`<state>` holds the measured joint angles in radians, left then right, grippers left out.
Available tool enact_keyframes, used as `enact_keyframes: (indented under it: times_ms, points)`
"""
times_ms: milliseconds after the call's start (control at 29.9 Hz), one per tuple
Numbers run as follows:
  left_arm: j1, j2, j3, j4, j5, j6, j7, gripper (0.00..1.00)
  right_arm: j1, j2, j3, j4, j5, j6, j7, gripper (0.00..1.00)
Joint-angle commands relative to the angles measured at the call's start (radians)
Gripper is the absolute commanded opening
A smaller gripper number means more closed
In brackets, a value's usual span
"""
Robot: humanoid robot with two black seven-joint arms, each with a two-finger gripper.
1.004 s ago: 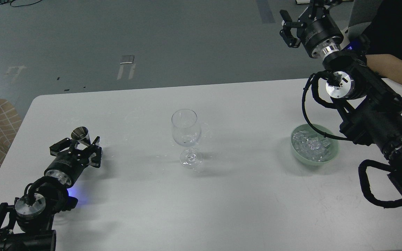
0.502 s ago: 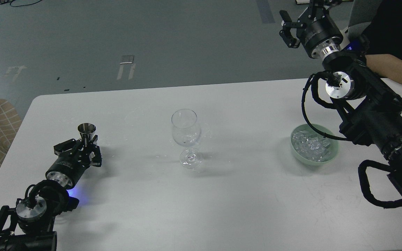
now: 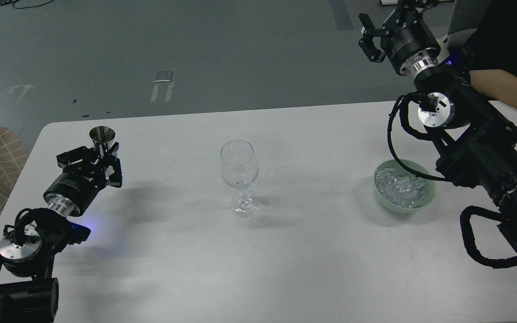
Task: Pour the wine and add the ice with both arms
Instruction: 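Lift the jigger upward with the left gripper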
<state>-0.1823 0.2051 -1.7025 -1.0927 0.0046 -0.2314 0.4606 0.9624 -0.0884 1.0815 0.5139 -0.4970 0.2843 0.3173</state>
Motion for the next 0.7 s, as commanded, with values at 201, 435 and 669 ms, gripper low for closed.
enact_keyframes:
  times_ms: [201, 435, 669]
  points:
    - [0.014, 0.01, 0.014, -0.191, 0.002, 0.11, 0.028, 0.0, -0.005, 0.004, 0.001, 0.0, 0.0, 0.001, 0.0, 1.0]
    - [0.033, 0.013, 0.07, -0.323, 0.02, 0.182, 0.028, 0.0, -0.007, 0.004, 0.001, 0.0, 0.0, 0.001, -0.001, 1.0]
    - [0.067, 0.045, 0.152, -0.43, 0.09, 0.236, 0.028, 0.0, -0.011, 0.004, 0.001, 0.0, 0.0, 0.001, -0.001, 1.0]
